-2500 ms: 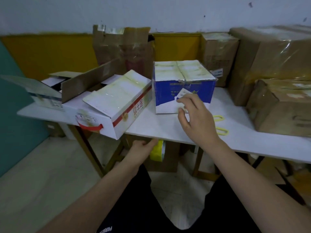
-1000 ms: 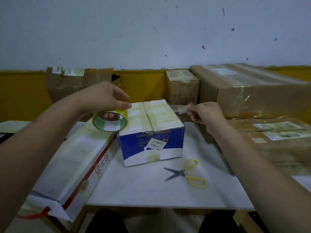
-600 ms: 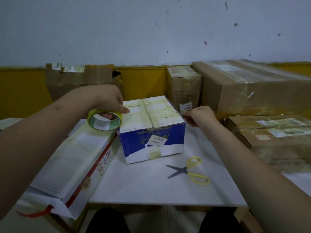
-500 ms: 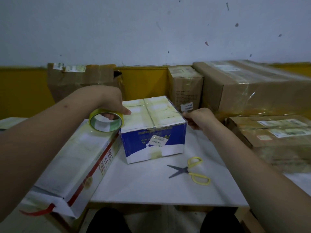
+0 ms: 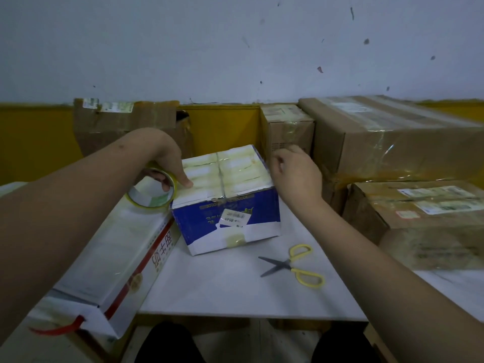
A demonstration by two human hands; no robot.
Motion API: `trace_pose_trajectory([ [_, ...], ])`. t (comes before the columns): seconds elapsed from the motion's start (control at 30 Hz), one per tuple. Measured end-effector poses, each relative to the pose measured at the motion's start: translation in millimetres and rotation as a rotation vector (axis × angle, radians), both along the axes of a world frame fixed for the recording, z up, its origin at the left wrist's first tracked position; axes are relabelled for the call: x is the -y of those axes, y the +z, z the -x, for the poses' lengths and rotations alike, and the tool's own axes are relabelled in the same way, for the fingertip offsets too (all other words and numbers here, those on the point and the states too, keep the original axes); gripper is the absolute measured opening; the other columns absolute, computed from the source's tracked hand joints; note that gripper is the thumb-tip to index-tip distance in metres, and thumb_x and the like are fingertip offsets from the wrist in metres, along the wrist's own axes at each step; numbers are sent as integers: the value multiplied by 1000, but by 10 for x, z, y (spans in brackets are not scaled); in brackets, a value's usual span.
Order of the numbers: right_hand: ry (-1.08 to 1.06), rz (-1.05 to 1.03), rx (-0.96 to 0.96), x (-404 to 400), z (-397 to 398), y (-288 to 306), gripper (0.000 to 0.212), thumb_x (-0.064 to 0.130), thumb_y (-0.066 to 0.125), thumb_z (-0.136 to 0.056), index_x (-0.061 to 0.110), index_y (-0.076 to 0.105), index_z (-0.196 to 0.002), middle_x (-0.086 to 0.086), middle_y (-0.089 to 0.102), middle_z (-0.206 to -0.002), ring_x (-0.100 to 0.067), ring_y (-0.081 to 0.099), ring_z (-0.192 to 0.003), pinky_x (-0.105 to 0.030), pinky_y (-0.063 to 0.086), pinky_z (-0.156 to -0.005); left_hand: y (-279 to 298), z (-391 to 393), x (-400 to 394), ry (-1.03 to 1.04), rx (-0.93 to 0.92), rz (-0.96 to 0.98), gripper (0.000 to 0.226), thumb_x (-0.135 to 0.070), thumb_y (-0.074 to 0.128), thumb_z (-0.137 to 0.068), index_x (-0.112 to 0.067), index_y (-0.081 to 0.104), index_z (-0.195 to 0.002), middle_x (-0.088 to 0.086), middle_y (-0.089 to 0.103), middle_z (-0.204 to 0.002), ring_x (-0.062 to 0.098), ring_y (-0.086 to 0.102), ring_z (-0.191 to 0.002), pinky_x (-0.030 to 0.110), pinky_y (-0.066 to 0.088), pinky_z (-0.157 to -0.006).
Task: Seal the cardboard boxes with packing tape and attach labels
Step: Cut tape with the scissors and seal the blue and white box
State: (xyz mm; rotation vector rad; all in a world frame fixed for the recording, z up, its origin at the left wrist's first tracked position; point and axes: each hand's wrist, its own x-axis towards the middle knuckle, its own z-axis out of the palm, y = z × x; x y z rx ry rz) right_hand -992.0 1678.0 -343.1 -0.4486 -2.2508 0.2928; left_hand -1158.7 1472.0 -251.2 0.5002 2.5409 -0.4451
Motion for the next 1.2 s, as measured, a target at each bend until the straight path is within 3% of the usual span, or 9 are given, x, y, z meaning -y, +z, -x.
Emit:
trace_pose_trajectory([
  [0.1, 146, -220, 325, 309, -15, 10, 61, 53, 25, -103, 13, 69, -93, -7, 66, -91, -26, 62, -89, -36, 46, -70, 12, -10, 33, -7, 29, -46, 60, -68, 63, -82, -13, 76, -61, -4, 60, -52, 10, 49, -46, 26, 44, -63],
  [0.23, 227, -139, 547, 180, -113, -209, 77, 64, 19, -99, 11, 39, -151, -7, 35, -158, -21, 29, -147, -34, 22, -119, 20, -85, -2, -83, -60, -214, 68, -72, 63, -79, -5, 72, -72, 2, 58, -56, 20, 53, -61, 40, 52, -83],
  [0.37, 255, -185, 562, -81, -148, -198, 71, 63, 19, -99, 21, 32, -155, 3, 27, -162, -13, 22, -149, -30, 19, -119, 58, -207, 8, -64, -12, -386, 69, -69, 63, -83, -2, 79, -93, 10, 70, -72, 25, 63, -67, 36, 53, -80],
  [0.5, 280, -198, 582, -483, -240, -186, 76, 65, 10, -95, 24, 34, -154, 5, 30, -161, -10, 23, -149, -29, 16, -121, 93, -430, 5, 21, 194, -619, 56, -58, 55, -95, -11, 77, -75, 1, 68, -64, 13, 57, -56, 28, 50, -64],
  [0.63, 294, -247, 600, -709, -359, -163, 75, 60, 4, -96, 24, 33, -154, 6, 32, -159, -7, 23, -148, -26, 9, -120, -1, -558, -42, 10, 212, -725, 57, -64, 56, -91, -11, 73, -82, 2, 63, -66, 13, 54, -58, 33, 47, -72],
  [0.8, 298, -221, 597, -750, -363, -165, 67, 53, 9, -100, 22, 36, -153, 6, 33, -159, -7, 22, -148, -25, 8, -119, -240, -619, 101, -182, -43, -521, 57, -62, 60, -90, -9, 76, -84, 0, 72, -71, 15, 61, -64, 38, 56, -83],
  [0.93, 292, -220, 591, -722, -350, -195, 63, 50, 10, -103, 21, 36, -153, 4, 33, -159, -9, 23, -149, -29, 10, -122, -560, -632, 112, -150, -39, -580, 51, -60, 58, -92, -13, 73, -77, 0, 73, -74, 16, 66, -70, 39, 57, -91],
  [1.1, 191, -279, 642, -595, -349, -136, 56, 42, 10, -107, 21, 26, -157, 4, 27, -162, -11, 17, -151, -31, 6, -123, -829, -638, 121, -23, 117, -807, 47, -54, 55, -97, -15, 72, -77, -3, 73, -70, 9, 65, -62, 24, 54, -67],
  [1.2, 344, -290, 660, -195, -393, -85, 63, 59, 17, -101, 31, 21, -157, 8, 21, -163, -13, 17, -151, -33, 11, -123, -948, -635, 166, 52, 279, -908, 43, -51, 52, -99, -15, 70, -84, 0, 73, -76, 9, 65, -63, 20, 51, -62],
])
